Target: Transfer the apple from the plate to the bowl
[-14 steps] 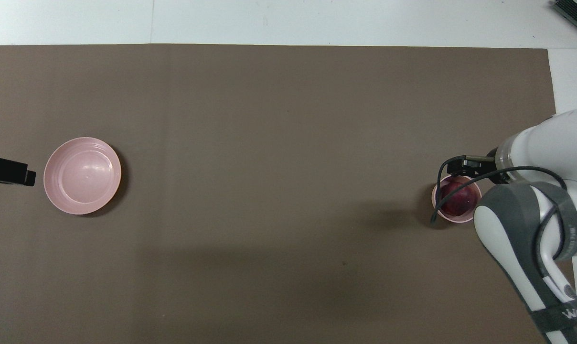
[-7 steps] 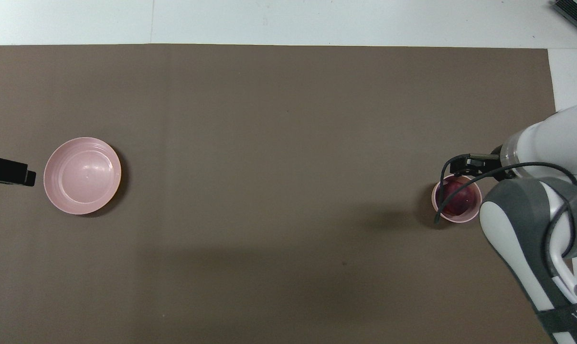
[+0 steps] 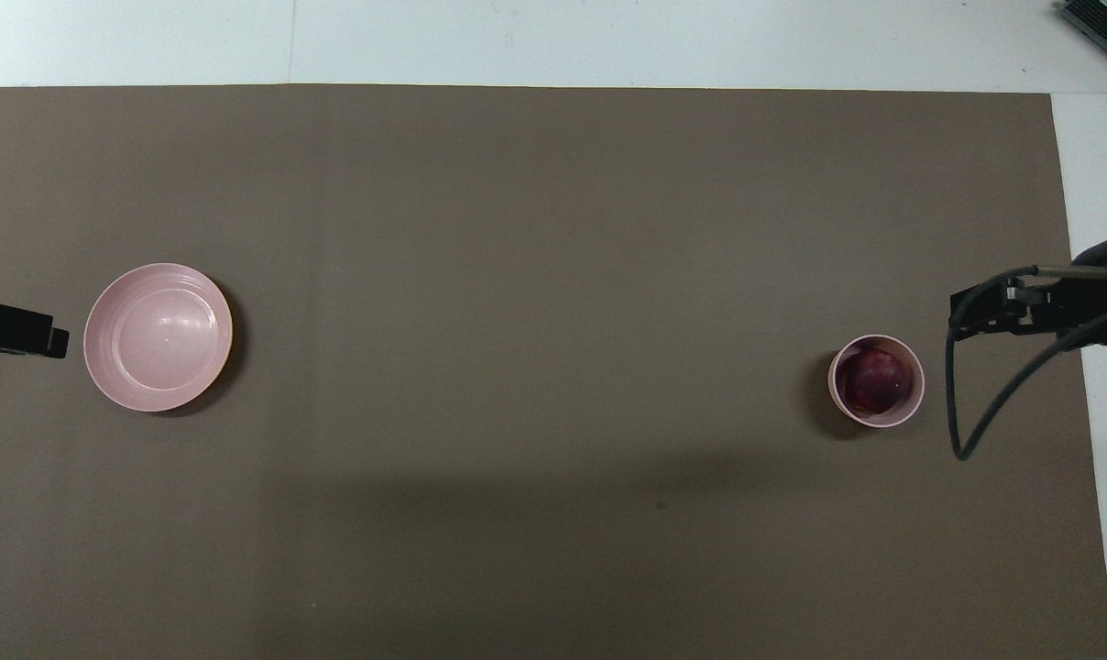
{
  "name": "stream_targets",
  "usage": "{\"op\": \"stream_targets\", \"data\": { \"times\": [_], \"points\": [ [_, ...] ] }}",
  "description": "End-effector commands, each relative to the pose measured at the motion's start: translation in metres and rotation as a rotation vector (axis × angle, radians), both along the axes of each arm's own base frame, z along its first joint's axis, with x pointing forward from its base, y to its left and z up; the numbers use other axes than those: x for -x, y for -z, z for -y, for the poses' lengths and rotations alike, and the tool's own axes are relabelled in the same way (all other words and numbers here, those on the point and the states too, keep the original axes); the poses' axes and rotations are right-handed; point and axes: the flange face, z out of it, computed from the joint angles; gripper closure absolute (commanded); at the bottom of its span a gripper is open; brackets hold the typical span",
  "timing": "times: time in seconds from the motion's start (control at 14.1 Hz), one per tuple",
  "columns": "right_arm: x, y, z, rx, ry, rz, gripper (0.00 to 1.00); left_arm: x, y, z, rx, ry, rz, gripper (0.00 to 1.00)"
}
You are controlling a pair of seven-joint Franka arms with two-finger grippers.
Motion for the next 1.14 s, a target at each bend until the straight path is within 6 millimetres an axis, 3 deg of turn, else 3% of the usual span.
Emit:
{"op": "stream_targets", "data": {
  "times": [0.0,1.07],
  "points": [
    [-0.0069,-0.0005,-0.0018,-0.022,-0.005,0.007,0.0,0.0143,0.0016,-0.0007,-0.023,0.012,-0.018,0.0],
    [-0.0001,0.0041,-0.004,-0.016,-0.009,0.016,0.0,0.0146,0.0004,0.0009,-0.024,-0.012,-0.007,0.0]
  ]
}}
